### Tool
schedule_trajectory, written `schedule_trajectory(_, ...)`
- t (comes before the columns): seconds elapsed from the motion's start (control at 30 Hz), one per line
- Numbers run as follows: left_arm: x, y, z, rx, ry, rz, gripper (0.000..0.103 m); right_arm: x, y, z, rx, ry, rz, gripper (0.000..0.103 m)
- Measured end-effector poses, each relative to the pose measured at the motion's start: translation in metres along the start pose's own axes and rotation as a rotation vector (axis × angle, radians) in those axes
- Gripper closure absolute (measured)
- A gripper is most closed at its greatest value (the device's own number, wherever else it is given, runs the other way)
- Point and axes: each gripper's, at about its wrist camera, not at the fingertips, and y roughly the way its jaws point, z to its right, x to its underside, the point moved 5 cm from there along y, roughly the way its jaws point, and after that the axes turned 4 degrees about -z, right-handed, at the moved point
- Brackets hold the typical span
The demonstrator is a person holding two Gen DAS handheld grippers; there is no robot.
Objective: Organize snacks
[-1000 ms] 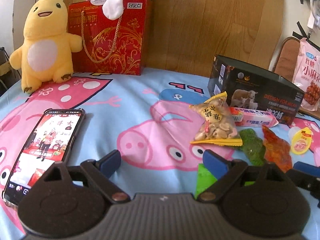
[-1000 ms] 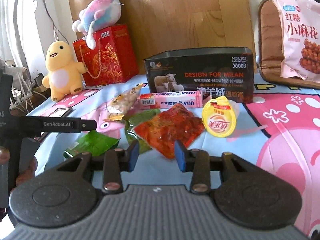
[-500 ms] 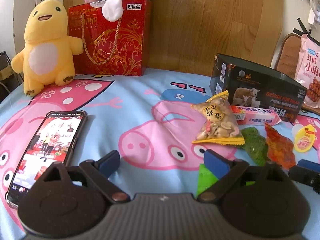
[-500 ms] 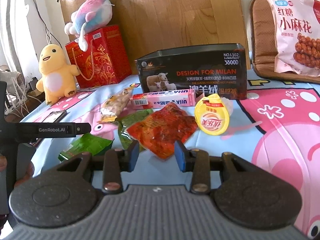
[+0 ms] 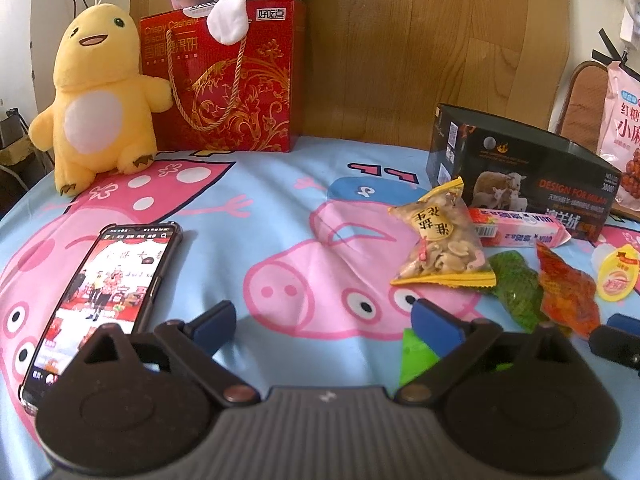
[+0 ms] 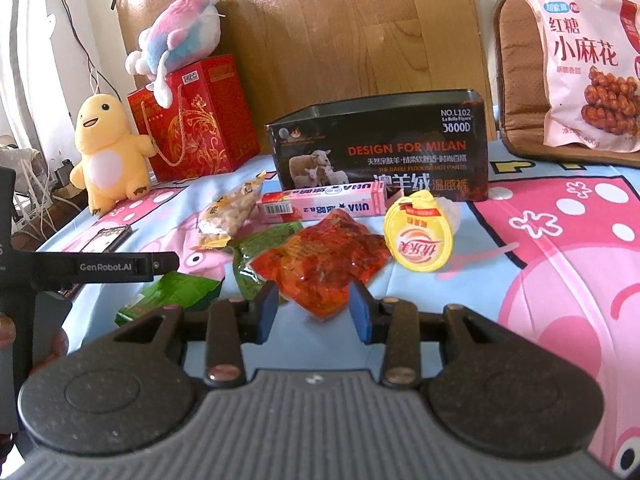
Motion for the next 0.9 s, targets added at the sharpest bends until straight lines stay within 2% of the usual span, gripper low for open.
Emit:
schedule_trajectory(0.57, 0.0003, 0.0014, -0.0014, 0.013, -0.011, -0.014, 0.004, -0.0002, 0.0001, -0.0002, 0.001, 0.0, -0.001, 0.061)
schedule_trajectory(0.73, 0.0007, 0.0016, -0.0009, 0.023, -0.01, -0.021, 0.001, 0.0001, 0.0007, -0.0005, 0.01, 0.0, -0.004, 0.056)
schedule_trajectory(0.9, 0.0006, 0.0018, -0.0011, 0.034, -0.01, -0.025, 0.0, -0.0078, 0.0049, 0.0019, 0.01, 0.008, -0.006, 0.056)
